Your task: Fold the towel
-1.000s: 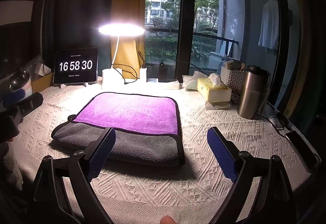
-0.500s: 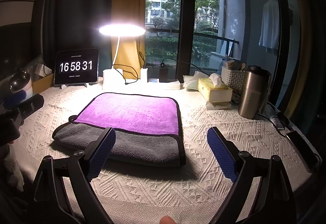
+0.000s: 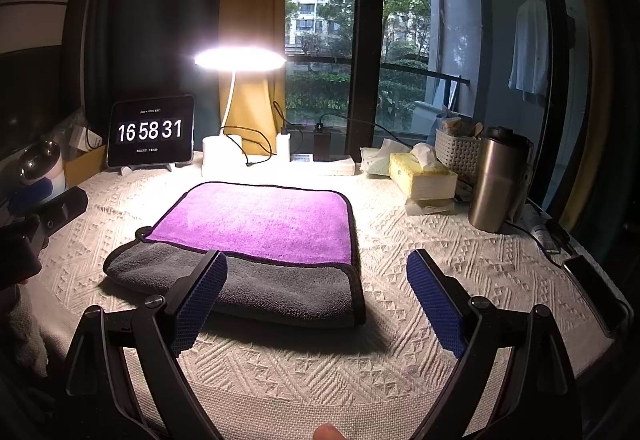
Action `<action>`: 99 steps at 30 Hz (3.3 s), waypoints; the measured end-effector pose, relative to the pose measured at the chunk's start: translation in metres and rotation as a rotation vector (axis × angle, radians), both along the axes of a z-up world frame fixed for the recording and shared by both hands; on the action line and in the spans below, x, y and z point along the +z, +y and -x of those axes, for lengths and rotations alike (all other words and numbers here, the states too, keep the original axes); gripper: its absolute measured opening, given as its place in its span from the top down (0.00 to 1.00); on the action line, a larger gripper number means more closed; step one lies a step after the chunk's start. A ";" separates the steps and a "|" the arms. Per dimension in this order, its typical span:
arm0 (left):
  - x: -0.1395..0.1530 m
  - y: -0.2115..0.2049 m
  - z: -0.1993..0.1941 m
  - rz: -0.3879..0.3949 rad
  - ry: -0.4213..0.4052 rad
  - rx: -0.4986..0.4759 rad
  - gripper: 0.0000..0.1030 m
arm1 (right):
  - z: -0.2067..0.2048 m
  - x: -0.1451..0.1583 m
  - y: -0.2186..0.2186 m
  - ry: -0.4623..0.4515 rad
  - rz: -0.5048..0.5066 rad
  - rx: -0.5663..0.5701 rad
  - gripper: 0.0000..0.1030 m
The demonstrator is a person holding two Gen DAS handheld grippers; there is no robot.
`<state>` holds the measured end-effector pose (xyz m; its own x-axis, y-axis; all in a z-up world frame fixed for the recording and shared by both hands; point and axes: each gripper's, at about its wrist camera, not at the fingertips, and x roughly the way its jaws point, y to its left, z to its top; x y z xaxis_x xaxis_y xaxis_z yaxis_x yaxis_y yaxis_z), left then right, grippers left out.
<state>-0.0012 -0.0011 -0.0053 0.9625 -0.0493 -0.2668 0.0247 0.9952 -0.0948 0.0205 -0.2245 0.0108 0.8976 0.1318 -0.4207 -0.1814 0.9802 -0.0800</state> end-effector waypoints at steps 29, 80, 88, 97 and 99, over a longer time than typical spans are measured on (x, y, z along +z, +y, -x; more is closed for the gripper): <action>-0.036 0.013 -0.071 0.025 0.274 -0.061 0.01 | -0.043 -0.016 -0.020 0.096 -0.054 0.040 0.13; -0.042 0.004 -0.118 -0.042 0.439 -0.108 0.94 | -0.114 -0.040 -0.018 0.320 -0.004 0.093 0.94; -0.032 0.007 -0.126 -0.041 0.386 -0.093 0.94 | -0.120 -0.027 -0.016 0.266 -0.001 0.077 0.94; -0.019 0.008 -0.138 -0.054 0.315 -0.072 0.94 | -0.137 -0.015 -0.009 0.201 0.029 0.043 0.94; -0.016 0.010 -0.142 -0.049 0.307 -0.073 0.94 | -0.141 -0.012 -0.008 0.192 0.030 0.039 0.94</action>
